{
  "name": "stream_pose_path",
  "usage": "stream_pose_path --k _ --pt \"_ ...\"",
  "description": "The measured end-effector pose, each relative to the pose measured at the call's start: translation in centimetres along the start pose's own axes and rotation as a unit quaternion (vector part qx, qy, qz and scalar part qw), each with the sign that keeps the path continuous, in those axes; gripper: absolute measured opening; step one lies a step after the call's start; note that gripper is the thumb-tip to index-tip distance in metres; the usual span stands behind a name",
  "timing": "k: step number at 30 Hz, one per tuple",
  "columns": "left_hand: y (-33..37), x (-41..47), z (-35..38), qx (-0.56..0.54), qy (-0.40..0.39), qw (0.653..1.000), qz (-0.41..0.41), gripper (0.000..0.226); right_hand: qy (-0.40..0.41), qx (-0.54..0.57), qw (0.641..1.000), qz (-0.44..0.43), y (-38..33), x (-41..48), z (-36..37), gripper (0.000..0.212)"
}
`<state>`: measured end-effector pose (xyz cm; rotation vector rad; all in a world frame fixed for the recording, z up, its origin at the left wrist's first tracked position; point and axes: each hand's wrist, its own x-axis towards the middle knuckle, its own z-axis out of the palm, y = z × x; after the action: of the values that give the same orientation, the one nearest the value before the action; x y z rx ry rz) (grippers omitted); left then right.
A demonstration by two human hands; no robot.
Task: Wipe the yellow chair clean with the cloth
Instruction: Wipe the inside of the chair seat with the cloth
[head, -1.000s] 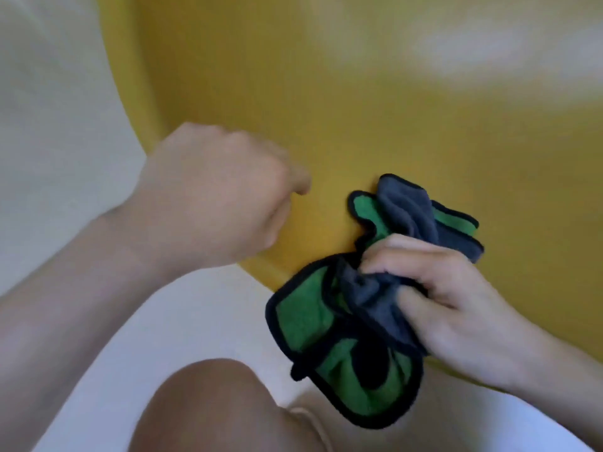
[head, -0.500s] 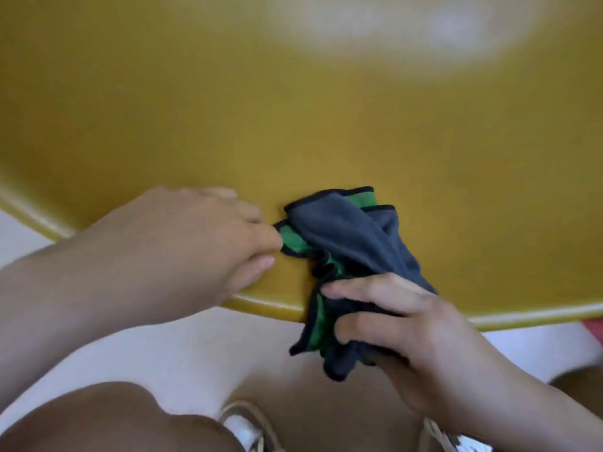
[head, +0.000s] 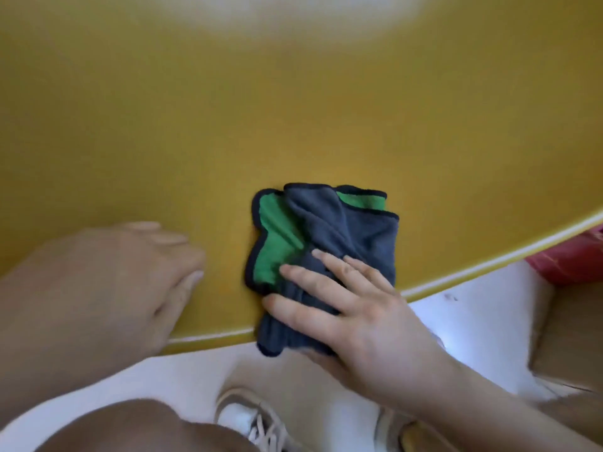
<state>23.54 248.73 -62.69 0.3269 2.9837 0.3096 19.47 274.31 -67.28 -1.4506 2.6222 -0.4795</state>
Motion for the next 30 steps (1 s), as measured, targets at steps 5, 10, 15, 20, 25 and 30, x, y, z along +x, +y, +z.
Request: stream_pose_path --k 5,10,15,20,25,30 --pt "0.0 0.4 -0.9 -0.011 -0.097 0.995 0.002 0.018 -0.071 -0.005 0.997 0.040 12.2 -3.7 -7.8 0.032" --pt "1.0 1.4 1.8 0.044 -0.117 0.991 0.052 0.065 0.137 -0.009 0.939 0.316 16.1 -0.5 -8.0 0.038" --pt "4.9 2.9 4.1 0.042 -0.131 0.988 0.075 0.093 0.071 0.037 0.996 0.033 2.2 2.0 0.0 0.042" --pt "5.4 2.9 3.5 0.053 -0.150 0.987 0.004 0.083 0.059 -0.002 0.998 -0.017 10.3 -4.3 -3.4 0.038" --pt "8.6 3.2 4.2 0.128 -0.043 0.991 0.027 0.073 0.209 -0.150 0.946 0.196 21.4 -7.8 -9.3 0.029" --pt "11.0 3.0 5.6 0.180 0.040 0.979 0.093 0.066 0.219 -0.091 0.928 0.287 14.7 -4.1 -5.0 0.028"
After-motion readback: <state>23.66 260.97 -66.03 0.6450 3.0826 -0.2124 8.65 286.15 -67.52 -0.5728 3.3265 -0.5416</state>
